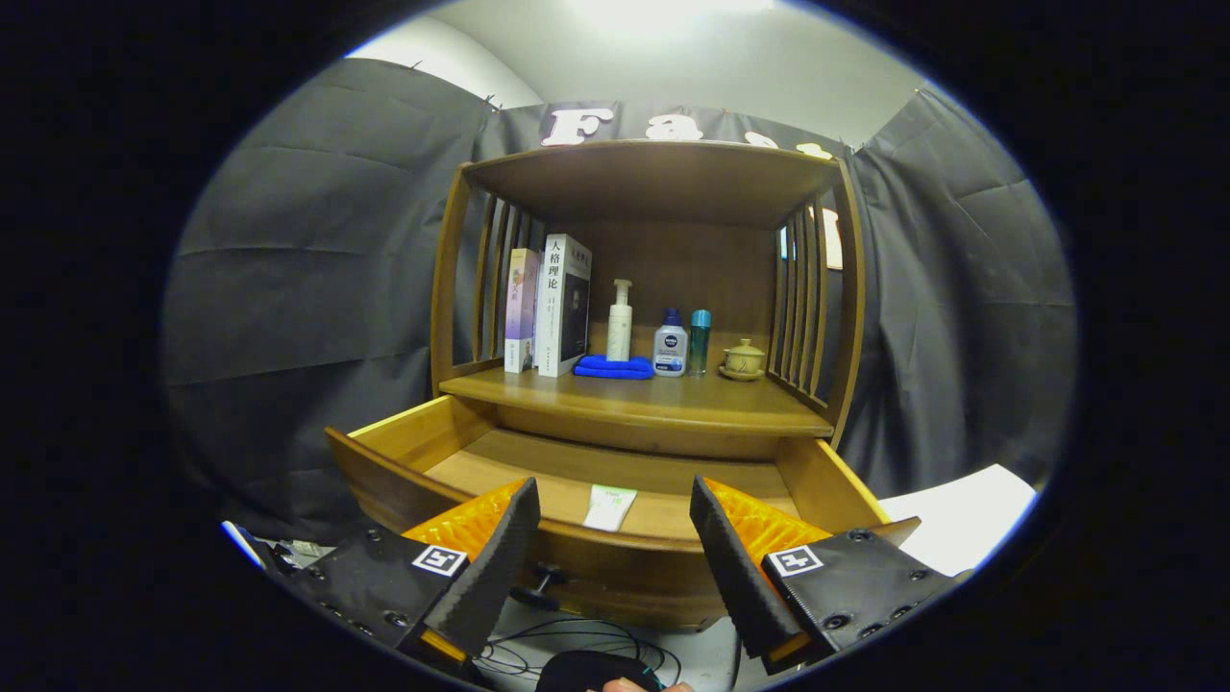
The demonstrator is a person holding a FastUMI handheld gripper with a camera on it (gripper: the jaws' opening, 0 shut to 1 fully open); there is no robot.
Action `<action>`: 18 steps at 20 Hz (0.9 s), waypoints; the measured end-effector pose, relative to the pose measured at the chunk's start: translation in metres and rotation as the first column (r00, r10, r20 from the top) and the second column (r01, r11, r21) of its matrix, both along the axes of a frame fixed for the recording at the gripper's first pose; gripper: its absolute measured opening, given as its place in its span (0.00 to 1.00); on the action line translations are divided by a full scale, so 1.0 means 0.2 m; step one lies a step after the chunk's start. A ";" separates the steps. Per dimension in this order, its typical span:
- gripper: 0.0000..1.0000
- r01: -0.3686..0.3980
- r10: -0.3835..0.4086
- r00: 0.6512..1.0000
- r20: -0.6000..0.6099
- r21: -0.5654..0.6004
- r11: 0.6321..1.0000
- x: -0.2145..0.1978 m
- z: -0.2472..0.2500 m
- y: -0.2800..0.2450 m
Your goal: Pull open the drawer, take out the items inside it, and place them on the countertop above the cabinet.
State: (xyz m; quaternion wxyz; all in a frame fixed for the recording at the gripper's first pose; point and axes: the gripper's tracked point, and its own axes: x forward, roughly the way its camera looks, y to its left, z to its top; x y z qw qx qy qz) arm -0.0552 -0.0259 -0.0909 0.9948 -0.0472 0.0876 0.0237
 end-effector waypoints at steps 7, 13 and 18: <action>0.97 0.019 0.005 0.987 -0.159 0.145 0.989 0.23 0.02 -0.06; 0.96 -0.003 0.013 0.986 -0.167 0.061 0.998 0.37 0.07 -0.03; 0.97 -0.086 0.082 0.984 -0.159 -0.021 0.996 0.52 0.19 0.14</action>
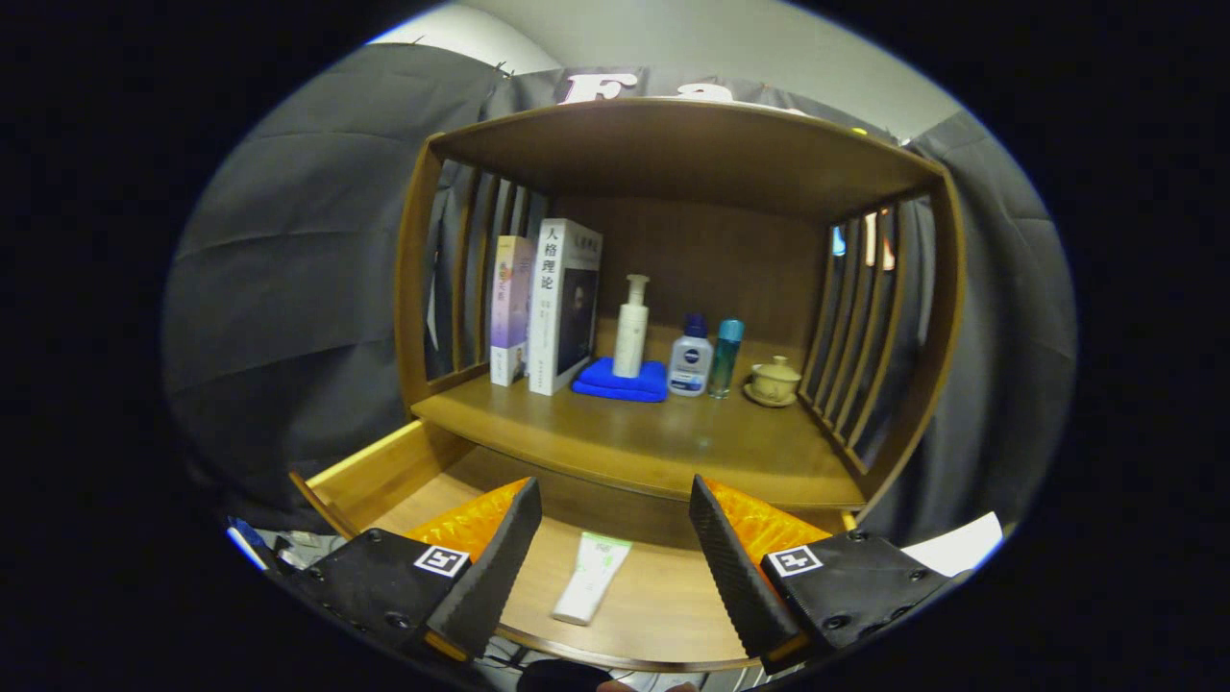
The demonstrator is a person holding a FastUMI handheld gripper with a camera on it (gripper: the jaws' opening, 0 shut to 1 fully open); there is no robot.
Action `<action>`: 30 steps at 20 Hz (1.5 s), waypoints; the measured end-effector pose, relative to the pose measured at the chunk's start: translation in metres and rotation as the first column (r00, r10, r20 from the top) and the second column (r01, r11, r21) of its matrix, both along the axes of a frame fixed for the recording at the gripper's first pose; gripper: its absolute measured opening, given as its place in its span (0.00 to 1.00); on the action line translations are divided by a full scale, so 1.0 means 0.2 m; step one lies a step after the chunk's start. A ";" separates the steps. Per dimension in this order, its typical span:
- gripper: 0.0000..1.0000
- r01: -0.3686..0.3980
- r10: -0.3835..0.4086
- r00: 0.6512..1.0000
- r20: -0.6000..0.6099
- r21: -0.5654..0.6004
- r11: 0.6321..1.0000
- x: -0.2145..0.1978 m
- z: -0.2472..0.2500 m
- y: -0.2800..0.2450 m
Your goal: Pull open the drawer, take out the items inside it, and place them on the countertop above the cabinet.
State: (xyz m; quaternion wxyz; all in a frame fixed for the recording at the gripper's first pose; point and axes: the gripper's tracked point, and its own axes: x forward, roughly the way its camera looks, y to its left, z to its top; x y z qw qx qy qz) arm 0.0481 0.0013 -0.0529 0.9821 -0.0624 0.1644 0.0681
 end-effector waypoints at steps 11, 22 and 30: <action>0.98 -0.063 0.049 0.910 -0.411 -0.020 0.998 0.23 -0.37 0.00; 0.98 -0.110 0.029 0.719 -0.695 -0.073 0.991 0.21 -0.76 -0.04; 0.98 -0.122 0.023 0.610 -0.792 -0.065 0.990 0.19 -0.91 -0.06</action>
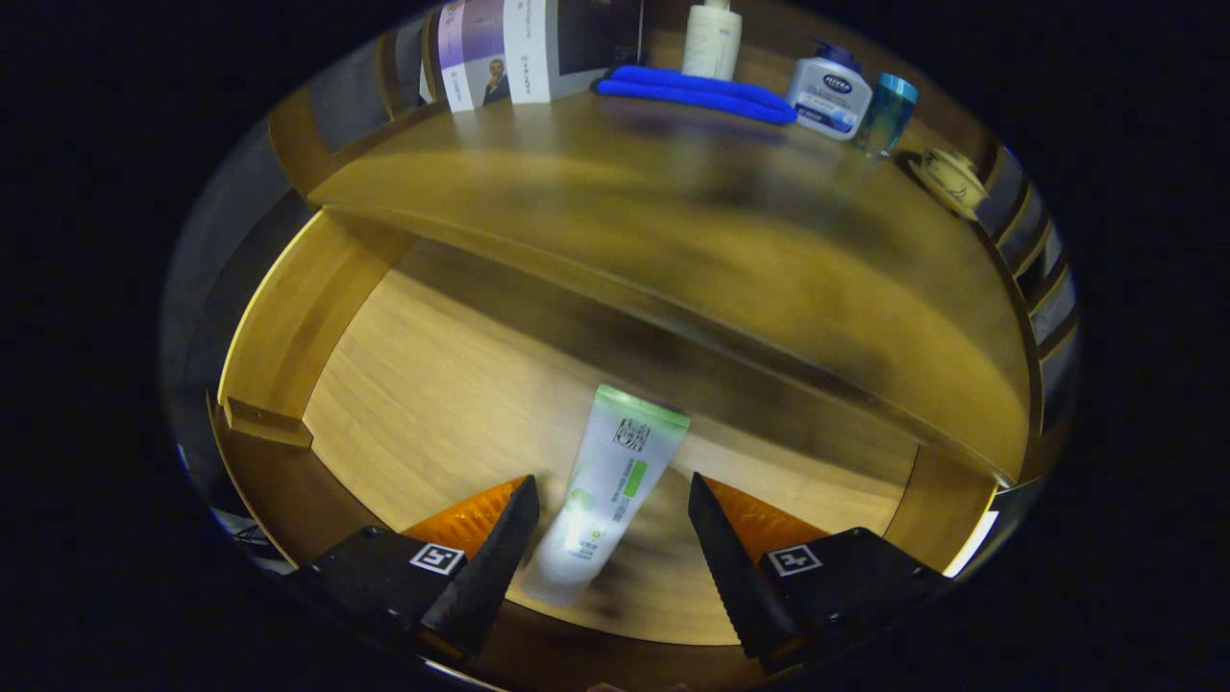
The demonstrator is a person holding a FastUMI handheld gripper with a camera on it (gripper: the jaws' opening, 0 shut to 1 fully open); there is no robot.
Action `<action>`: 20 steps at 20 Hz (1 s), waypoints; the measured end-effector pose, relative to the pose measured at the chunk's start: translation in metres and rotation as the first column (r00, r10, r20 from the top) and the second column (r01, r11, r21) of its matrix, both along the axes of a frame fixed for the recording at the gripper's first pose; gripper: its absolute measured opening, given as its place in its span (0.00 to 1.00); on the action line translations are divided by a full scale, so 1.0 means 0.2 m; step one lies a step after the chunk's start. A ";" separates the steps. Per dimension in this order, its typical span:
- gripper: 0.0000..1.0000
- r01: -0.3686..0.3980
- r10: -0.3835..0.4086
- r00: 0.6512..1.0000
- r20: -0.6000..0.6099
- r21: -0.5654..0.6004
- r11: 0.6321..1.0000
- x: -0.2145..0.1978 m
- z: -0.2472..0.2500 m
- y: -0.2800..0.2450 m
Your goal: Pull open the drawer, take out the items inside it, and place them on the countertop above the cabinet.
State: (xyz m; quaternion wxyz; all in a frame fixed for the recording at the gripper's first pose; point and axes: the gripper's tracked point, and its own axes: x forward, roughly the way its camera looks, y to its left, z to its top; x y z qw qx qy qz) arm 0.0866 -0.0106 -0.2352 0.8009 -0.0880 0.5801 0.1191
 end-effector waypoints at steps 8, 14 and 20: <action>0.71 -0.011 0.007 0.994 -0.113 -0.035 0.999 0.02 -0.12 0.01; 0.41 -0.094 0.092 0.988 -0.123 -0.014 0.995 -0.02 -0.09 0.04; 0.41 -0.113 0.115 0.991 -0.066 0.034 0.993 -0.01 0.01 0.09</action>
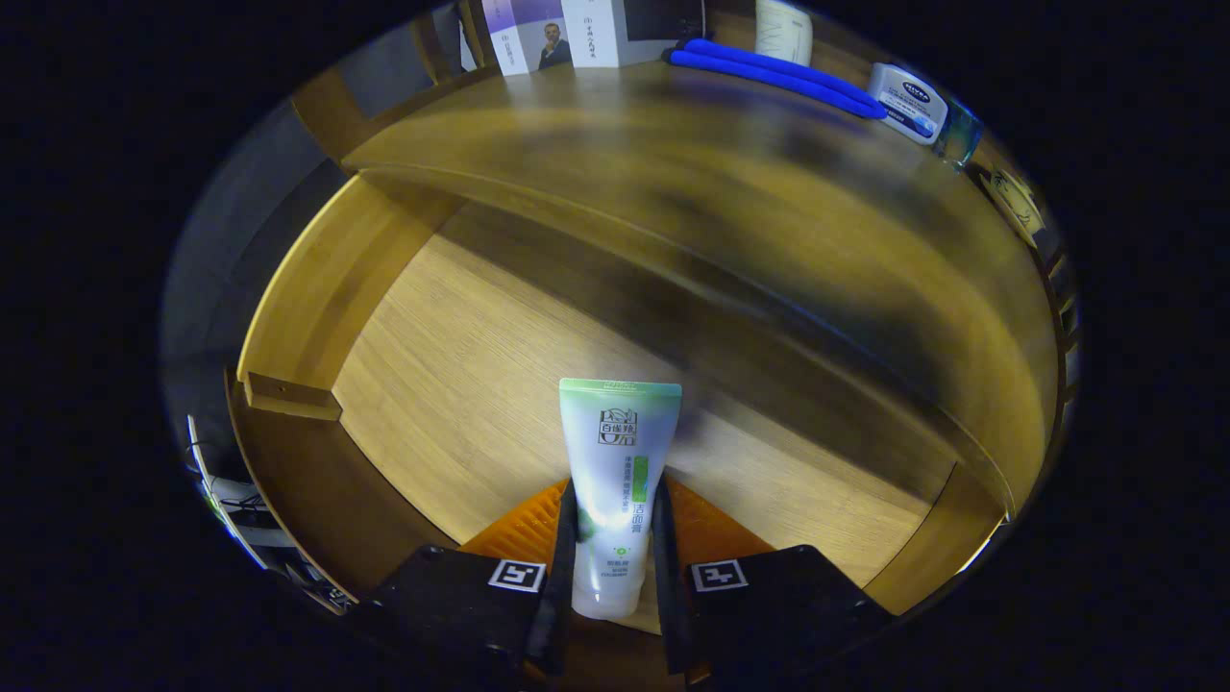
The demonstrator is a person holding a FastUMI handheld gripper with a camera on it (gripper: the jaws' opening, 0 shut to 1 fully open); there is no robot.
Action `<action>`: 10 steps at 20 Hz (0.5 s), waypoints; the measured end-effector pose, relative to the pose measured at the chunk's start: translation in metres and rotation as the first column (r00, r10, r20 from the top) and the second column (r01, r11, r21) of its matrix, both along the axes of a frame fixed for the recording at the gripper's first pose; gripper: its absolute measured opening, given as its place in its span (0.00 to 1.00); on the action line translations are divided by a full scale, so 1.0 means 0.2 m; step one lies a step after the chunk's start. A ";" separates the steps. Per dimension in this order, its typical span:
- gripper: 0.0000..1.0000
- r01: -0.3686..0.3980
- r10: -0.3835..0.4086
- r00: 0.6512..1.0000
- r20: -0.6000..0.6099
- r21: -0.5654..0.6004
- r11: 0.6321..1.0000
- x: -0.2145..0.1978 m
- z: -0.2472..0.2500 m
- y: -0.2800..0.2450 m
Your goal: Pull open the drawer, take out the items inside it, and place them on the countertop above the cabinet.
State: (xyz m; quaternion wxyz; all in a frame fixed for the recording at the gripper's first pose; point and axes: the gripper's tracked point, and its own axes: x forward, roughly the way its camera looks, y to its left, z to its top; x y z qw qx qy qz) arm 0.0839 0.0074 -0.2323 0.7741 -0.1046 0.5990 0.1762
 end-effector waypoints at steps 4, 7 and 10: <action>0.41 0.000 -0.003 0.999 0.046 0.062 0.998 0.00 0.10 0.01; 0.41 0.013 -0.025 0.995 0.096 0.119 0.993 0.02 0.17 0.00; 0.41 0.024 -0.051 0.988 0.145 0.185 0.982 0.07 0.24 0.00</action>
